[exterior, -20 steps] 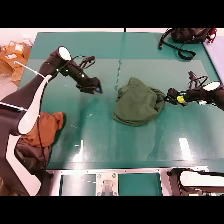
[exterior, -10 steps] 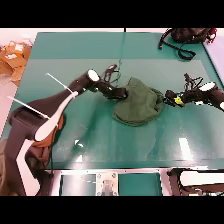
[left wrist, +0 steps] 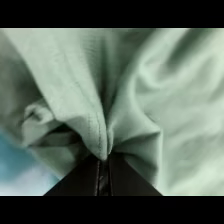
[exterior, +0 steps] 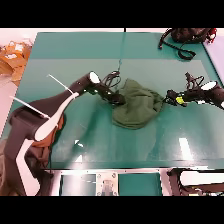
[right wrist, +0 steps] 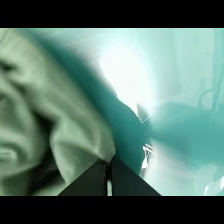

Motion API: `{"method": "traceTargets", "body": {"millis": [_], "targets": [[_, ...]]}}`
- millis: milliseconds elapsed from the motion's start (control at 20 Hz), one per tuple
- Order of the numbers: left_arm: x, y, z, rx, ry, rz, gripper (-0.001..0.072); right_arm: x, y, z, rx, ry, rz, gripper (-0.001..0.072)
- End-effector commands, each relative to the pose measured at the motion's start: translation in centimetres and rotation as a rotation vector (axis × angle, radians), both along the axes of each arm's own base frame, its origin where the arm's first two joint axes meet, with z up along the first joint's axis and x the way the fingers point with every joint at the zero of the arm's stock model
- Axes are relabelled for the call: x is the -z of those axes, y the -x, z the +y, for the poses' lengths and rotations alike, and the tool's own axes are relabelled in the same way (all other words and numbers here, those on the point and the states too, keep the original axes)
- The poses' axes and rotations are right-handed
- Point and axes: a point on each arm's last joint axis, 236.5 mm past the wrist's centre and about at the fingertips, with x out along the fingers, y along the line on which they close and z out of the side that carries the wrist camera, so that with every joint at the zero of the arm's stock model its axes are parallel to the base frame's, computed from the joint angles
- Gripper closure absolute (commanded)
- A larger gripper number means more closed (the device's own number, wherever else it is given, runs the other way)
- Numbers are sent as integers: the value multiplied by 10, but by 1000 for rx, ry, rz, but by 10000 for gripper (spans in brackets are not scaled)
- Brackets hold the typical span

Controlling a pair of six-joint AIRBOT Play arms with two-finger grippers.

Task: Fold the shirts.

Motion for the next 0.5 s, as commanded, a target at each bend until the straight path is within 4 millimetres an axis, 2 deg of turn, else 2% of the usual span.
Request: {"method": "traceTargets", "body": {"millis": [0, 100, 200, 250, 450], "targets": [[-6, 3, 89, 17, -274, 23, 686, -8, -6, -15, 10, 21, -16, 696], [-23, 12, 116, 26, -311, 67, 686, -13, -11, -16, 10, 26, -32, 697], [-27, 32, 132, 51, -333, 150, 685, -17, -13, -15, 12, 21, -41, 697], [-23, 45, 135, 68, -340, 195, 685, -16, -13, -13, 9, 16, -37, 696], [-2, 113, 118, 141, -256, 426, 684, -9, -8, 7, -37, 14, -19, 696]]}}
